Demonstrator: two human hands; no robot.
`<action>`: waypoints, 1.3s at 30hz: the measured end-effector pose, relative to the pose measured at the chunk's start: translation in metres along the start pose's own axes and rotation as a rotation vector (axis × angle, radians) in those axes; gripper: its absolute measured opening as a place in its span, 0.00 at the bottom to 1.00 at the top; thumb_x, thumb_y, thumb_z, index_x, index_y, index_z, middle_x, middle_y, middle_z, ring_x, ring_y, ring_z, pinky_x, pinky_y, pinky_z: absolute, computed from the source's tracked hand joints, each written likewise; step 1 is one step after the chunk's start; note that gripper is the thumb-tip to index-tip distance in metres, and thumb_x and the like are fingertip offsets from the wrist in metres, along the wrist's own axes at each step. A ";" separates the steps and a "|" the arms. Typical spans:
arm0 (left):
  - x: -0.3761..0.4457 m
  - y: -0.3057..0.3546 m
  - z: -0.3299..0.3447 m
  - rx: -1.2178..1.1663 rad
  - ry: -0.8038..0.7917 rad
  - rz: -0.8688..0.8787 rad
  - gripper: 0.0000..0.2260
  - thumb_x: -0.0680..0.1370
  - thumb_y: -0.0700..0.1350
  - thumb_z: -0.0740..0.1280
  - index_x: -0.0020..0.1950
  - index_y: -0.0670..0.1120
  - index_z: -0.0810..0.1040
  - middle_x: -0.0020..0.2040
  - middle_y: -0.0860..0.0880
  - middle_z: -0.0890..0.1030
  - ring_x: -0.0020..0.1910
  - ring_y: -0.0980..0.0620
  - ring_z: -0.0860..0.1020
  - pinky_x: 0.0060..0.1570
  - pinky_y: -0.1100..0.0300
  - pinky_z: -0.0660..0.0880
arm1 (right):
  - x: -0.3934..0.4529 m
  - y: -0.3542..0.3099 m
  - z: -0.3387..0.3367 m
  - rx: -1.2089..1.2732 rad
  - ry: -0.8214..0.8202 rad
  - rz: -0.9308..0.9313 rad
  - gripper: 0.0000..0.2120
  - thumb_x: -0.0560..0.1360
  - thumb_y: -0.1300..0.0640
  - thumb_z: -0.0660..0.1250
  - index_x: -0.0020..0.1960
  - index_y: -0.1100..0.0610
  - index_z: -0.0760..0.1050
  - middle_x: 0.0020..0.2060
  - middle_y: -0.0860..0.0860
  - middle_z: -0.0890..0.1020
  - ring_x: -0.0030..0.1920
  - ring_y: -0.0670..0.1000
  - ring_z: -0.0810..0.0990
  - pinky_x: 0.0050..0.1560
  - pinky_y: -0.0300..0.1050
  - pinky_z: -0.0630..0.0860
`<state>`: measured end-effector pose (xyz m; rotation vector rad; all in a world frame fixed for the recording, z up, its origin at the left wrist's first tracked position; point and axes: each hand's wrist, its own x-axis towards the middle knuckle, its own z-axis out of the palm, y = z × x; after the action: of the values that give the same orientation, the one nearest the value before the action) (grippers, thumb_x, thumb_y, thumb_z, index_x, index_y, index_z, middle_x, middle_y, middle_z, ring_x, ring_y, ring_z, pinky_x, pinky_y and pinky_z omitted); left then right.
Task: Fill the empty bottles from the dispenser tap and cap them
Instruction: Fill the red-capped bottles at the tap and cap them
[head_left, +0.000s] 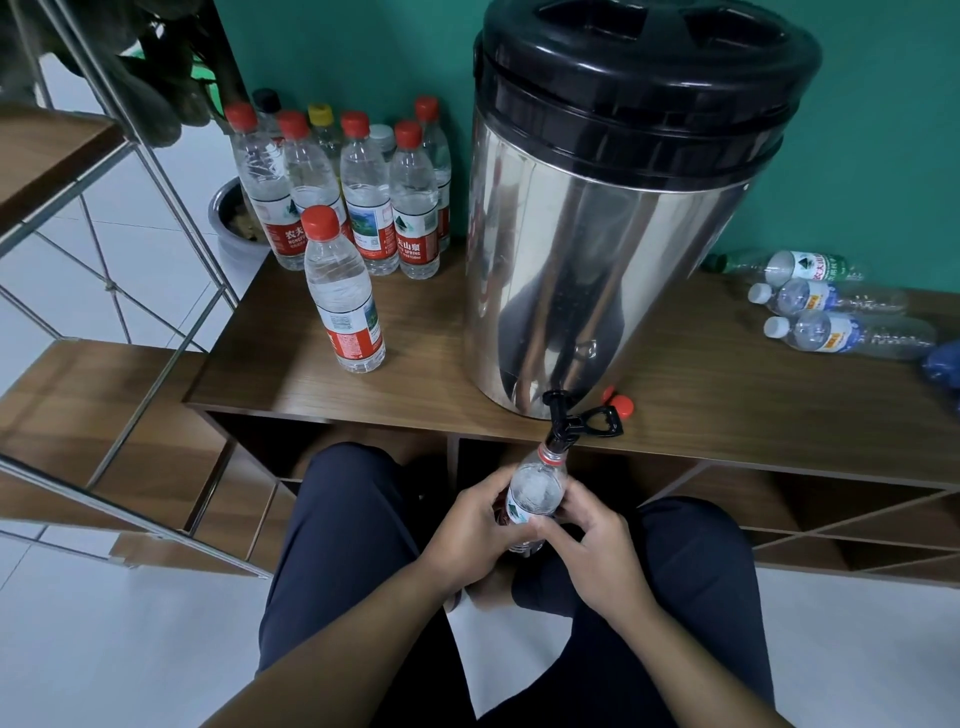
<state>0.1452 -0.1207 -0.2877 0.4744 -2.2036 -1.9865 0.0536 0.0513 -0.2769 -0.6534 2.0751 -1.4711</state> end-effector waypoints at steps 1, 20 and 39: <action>0.000 0.000 0.000 0.002 0.000 -0.001 0.28 0.78 0.44 0.83 0.77 0.53 0.79 0.69 0.53 0.85 0.70 0.50 0.83 0.75 0.41 0.76 | 0.000 0.000 0.000 -0.001 0.000 0.001 0.24 0.81 0.61 0.77 0.73 0.43 0.81 0.58 0.46 0.90 0.55 0.55 0.90 0.62 0.62 0.85; 0.000 -0.002 -0.001 0.017 0.001 0.016 0.29 0.78 0.46 0.83 0.77 0.54 0.79 0.69 0.53 0.85 0.71 0.49 0.83 0.75 0.40 0.76 | 0.001 0.006 0.000 -0.016 -0.002 -0.010 0.26 0.81 0.61 0.77 0.76 0.44 0.79 0.62 0.45 0.89 0.61 0.52 0.89 0.66 0.63 0.83; -0.001 -0.002 -0.002 0.029 0.005 0.022 0.28 0.78 0.46 0.83 0.77 0.53 0.78 0.69 0.55 0.85 0.71 0.52 0.82 0.75 0.44 0.77 | -0.001 -0.002 0.001 0.007 0.000 -0.002 0.25 0.82 0.64 0.76 0.75 0.47 0.80 0.60 0.45 0.90 0.58 0.53 0.89 0.62 0.61 0.85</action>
<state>0.1473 -0.1225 -0.2893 0.4561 -2.2279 -1.9429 0.0555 0.0505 -0.2755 -0.6528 2.0690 -1.4793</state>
